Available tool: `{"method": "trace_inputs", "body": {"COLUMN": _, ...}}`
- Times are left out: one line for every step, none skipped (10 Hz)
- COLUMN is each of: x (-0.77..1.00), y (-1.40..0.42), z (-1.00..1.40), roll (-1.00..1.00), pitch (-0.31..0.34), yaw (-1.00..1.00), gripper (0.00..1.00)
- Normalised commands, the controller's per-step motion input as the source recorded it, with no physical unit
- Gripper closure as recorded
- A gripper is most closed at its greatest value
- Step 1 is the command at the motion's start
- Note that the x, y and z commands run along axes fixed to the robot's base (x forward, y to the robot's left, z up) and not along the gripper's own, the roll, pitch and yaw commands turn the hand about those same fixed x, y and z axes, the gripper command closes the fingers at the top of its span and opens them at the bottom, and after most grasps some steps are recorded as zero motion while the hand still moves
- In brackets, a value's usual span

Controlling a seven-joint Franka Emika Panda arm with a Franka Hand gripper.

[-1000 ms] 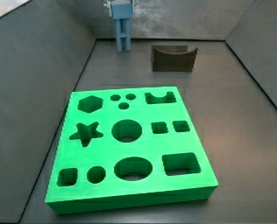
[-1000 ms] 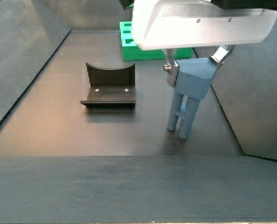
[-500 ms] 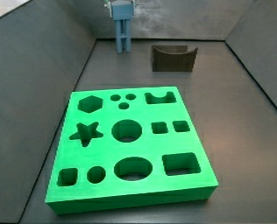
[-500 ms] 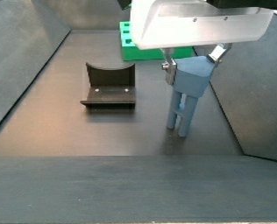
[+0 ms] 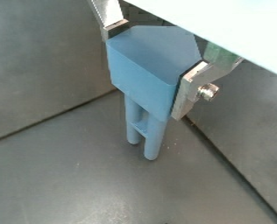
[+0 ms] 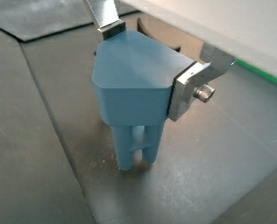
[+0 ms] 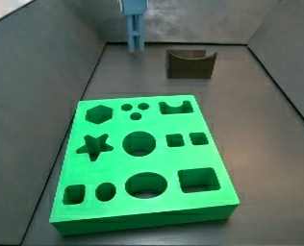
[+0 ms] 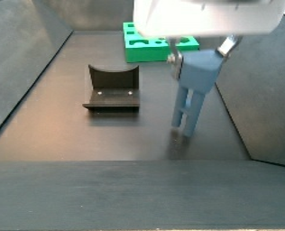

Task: Pick up the 3 prong object. Move up. Move to above the board. Insert the 3 prong object.
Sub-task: Move up, then move to above the board.

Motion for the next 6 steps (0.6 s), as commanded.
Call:
{"method": "trace_inputs", "body": {"x": 0.0, "y": -0.01, "z": 0.49, "roll": 0.01, "pitch": 0.05, "yaw": 0.03, "gripper": 1.0}}
{"method": "trace_inputs", "body": {"x": 0.0, "y": 0.0, "z": 0.33, "roll": 0.02, "pitch": 0.064, "yaw": 0.03, "gripper": 1.0}}
{"method": "trace_inputs", "body": {"x": 0.19, "y": 0.26, "z": 1.0, "roll": 0.09, "pitch": -0.343, "yaw": 0.06, "gripper": 1.0}}
{"method": "trace_inputs", "body": {"x": 0.2, "y": 0.27, "z": 1.0, "roll": 0.09, "pitch": -0.333, "yaw": 0.06, "gripper": 1.0}}
{"method": "trace_inputs", "body": {"x": 0.17, "y": 0.25, "z": 1.0, "roll": 0.06, "pitch": -0.213, "yaw": 0.02, "gripper": 1.0}}
{"method": "trace_inputs", "body": {"x": 0.15, "y": 0.23, "z": 1.0, "roll": 0.03, "pitch": -0.125, "yaw": 0.0, "gripper": 1.0}}
